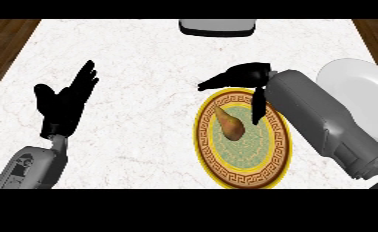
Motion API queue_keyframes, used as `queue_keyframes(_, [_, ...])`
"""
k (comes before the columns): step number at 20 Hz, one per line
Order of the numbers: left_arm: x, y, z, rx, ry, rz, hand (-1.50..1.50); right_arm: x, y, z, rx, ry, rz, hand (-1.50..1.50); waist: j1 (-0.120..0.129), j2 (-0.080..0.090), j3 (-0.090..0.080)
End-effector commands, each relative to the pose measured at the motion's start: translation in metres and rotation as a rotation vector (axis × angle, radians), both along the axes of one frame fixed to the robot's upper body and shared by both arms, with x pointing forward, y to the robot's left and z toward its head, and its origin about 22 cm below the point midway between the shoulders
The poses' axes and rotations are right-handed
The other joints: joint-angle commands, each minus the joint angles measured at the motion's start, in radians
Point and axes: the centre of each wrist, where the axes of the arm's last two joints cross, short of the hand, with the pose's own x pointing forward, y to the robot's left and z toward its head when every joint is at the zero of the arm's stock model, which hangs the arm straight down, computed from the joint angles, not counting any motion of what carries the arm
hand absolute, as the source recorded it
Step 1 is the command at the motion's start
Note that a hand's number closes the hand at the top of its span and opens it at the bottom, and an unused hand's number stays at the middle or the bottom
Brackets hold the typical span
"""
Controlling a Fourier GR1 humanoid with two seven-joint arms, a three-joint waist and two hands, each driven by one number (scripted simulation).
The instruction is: Pick the pear from the plate and place it in the plate
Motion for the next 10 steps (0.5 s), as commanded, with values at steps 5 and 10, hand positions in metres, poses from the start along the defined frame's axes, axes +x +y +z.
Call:
queue_keyframes(5, [-0.004, 0.009, -0.014, 0.008, 0.003, 0.018, 0.0, 0.005, 0.022, -0.006, -0.118, 0.084, 0.172, -1.5, -0.012, 0.0, -0.001])
queue_keyframes(10, [0.008, 0.01, -0.005, -0.004, 0.013, 0.017, 0.0, -0.001, 0.044, -0.02, -0.159, 0.064, 0.193, -1.5, -0.023, -0.003, -0.001])
